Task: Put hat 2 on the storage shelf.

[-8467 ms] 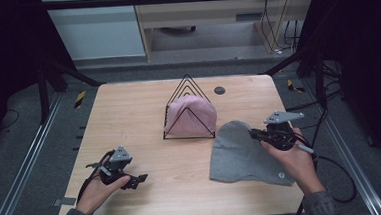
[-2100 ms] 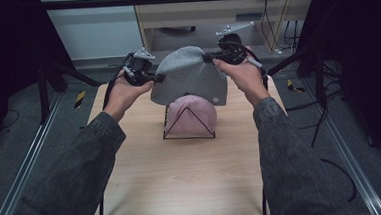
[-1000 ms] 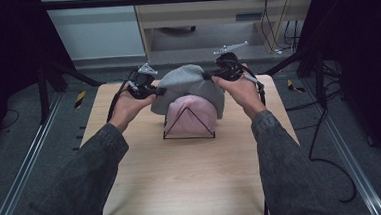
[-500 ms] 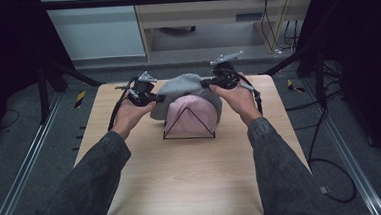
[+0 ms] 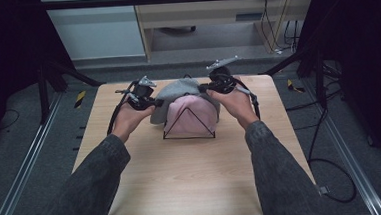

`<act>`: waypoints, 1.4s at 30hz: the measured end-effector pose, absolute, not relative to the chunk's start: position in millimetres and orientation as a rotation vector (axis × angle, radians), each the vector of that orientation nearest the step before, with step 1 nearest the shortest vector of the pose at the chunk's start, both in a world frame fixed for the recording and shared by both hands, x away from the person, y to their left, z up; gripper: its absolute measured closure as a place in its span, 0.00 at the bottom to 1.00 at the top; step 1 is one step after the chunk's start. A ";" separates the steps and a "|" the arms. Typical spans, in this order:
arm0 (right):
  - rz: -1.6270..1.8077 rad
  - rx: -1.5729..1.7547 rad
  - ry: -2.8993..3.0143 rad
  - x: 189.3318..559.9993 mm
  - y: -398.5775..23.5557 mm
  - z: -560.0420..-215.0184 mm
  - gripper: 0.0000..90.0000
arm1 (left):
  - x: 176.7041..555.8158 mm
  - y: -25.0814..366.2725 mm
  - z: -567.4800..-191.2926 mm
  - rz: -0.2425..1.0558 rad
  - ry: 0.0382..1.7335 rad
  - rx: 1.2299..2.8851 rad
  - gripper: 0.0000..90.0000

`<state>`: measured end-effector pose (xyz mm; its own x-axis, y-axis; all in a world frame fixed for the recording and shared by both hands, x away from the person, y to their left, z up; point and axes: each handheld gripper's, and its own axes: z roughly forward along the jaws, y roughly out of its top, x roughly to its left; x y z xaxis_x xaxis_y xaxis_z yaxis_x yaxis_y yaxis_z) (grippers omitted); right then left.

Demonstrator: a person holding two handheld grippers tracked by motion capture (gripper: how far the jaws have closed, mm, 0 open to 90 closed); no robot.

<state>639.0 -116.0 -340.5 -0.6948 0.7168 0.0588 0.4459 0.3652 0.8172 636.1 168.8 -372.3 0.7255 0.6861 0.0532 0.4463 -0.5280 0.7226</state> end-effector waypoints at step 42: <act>1.263 1.110 2.119 600.1 -126.6 -306.4 0.51 | 584.7 184.3 -344.9 0.536 0.898 2.125 0.44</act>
<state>600.1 -126.6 -306.4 -0.5854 0.8101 0.0336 0.4152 0.2639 0.8706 584.7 184.3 -344.9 0.6653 0.7419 0.0831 0.4258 -0.4686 0.7740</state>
